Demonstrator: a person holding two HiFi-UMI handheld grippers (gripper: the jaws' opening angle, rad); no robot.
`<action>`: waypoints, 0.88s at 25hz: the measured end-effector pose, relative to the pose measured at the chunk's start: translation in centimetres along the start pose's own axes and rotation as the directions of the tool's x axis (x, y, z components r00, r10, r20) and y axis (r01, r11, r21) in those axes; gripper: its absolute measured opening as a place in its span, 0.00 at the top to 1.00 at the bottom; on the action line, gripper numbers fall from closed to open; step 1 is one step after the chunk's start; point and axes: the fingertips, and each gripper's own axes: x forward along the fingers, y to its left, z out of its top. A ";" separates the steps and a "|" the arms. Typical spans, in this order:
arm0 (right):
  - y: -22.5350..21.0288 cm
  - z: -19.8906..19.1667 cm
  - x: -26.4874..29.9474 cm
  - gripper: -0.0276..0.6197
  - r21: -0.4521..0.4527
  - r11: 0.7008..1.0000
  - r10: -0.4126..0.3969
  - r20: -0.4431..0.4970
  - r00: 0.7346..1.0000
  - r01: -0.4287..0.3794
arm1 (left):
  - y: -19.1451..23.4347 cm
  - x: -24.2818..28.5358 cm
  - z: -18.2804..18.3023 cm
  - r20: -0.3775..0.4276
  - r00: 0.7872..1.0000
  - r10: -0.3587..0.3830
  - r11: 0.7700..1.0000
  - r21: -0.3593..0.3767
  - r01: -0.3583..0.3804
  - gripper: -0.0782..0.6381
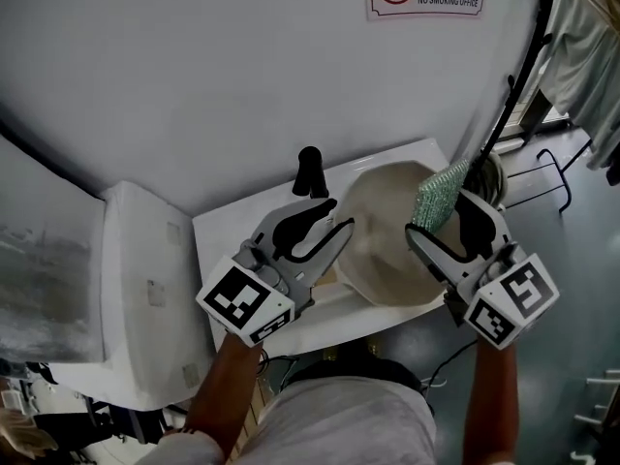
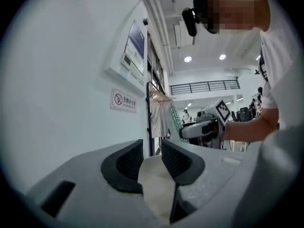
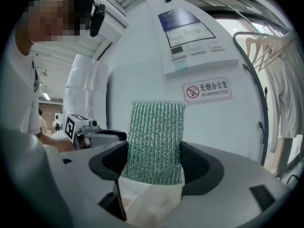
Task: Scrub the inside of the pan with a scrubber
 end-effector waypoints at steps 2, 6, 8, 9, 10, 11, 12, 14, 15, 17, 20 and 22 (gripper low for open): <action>0.8 1.2 -0.2 0.43 -0.021 1.000 0.018 0.053 0.998 -0.017 | -0.6 0.2 1.5 0.051 0.999 -0.004 1.000 -0.007 0.005 0.74; 2.7 3.2 -0.5 0.43 -0.062 0.997 0.062 0.147 0.987 -0.054 | -1.5 0.1 4.1 0.138 0.990 -0.002 1.000 0.005 0.001 0.81; 3.4 3.8 -0.6 0.43 -0.076 0.995 0.073 0.182 0.981 -0.060 | -1.8 -0.1 5.0 0.169 0.986 0.008 1.000 0.007 -0.009 0.83; 3.5 4.0 -0.7 0.43 -0.082 0.995 0.072 0.195 0.978 -0.057 | -1.8 -0.1 5.3 0.178 0.984 0.013 1.000 0.006 -0.014 0.84; 3.6 4.1 -0.8 0.43 -0.084 0.995 0.069 0.204 0.976 -0.053 | -1.9 -0.2 5.5 0.183 0.983 0.017 1.000 0.003 -0.018 0.84; 3.7 4.2 -0.8 0.43 -0.082 0.995 0.068 0.214 0.975 -0.051 | -1.9 -0.3 5.6 0.189 0.982 0.020 1.000 0.000 -0.020 0.85; 3.8 4.2 -0.9 0.43 -0.077 0.996 0.068 0.223 0.972 -0.052 | -1.9 -0.3 5.8 0.199 0.980 0.023 1.000 0.000 -0.023 0.85; 4.0 4.3 -1.0 0.43 -0.067 0.996 0.072 0.243 0.967 -0.057 | -2.0 -0.6 6.0 0.214 0.977 0.025 1.000 -0.003 -0.025 0.86; 4.1 4.4 -1.0 0.43 -0.064 0.996 0.074 0.253 0.965 -0.059 | -2.1 -0.7 6.0 0.216 0.976 0.026 1.000 -0.007 -0.025 0.86; 4.4 4.6 -1.1 0.43 -0.061 0.996 0.078 0.271 0.960 -0.063 | -2.2 -1.0 6.3 0.234 0.972 0.027 1.000 -0.007 -0.026 0.86; 4.7 4.8 -1.2 0.43 -0.070 0.995 0.087 0.286 0.954 -0.070 | -2.4 -1.1 6.7 0.257 0.966 0.025 1.000 0.005 -0.027 0.87; 4.9 5.0 -1.3 0.43 -0.075 0.995 0.090 0.297 0.951 -0.071 | -2.5 -1.0 6.7 0.254 0.967 0.023 1.000 0.013 -0.027 0.87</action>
